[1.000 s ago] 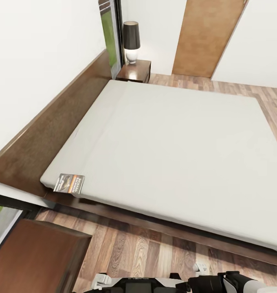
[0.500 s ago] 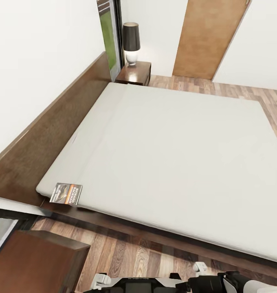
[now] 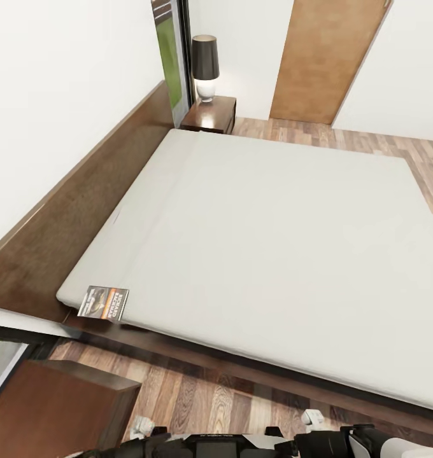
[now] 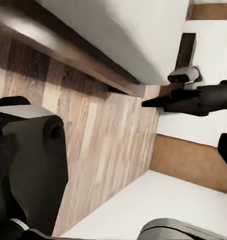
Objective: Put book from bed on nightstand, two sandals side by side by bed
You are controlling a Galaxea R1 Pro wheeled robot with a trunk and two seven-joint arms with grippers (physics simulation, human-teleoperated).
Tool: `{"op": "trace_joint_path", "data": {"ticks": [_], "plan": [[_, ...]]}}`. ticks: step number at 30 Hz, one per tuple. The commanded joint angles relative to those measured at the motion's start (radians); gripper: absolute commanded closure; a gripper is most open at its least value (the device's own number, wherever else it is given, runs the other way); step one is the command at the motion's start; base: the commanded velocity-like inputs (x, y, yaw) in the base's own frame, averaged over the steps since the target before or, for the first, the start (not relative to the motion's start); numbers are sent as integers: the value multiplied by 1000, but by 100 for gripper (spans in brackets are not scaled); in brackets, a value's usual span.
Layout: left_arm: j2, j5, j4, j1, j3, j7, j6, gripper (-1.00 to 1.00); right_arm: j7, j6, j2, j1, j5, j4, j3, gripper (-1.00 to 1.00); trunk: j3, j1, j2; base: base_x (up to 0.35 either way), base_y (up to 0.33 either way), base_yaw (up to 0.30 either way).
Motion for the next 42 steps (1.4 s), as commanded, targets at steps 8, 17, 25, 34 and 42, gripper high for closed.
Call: {"op": "trace_joint_path", "data": {"ticks": [8, 17, 25, 34, 42], "plan": [[64, 258, -187, 0, 20, -120, 106, -100, 3, 7, 0, -1, -7, 2, 5, -100, -1, 1, -2, 0, 0, 0], [104, 443, -316, 0, 112, -115, 213, -100, 2, 7, 0, -1, -7, 2, 5, -100, -1, 1, -2, 0, 0, 0], [141, 461, -322, 0, 363, -76, 218, -100, 1, 7, 0, -1, -7, 2, 5, -100, -1, 1, -2, 0, 0, 0], [147, 487, -320, -4, 534, 31, 221, -100, 1, 7, 0, -1, -7, 2, 5, -100, -1, 1, -2, 0, 0, 0], [149, 489, -326, -116, 547, 81, 222, -100, 1, 7, 0, -1, -7, 2, 5, -100, -1, 1, -2, 0, 0, 0]]}}
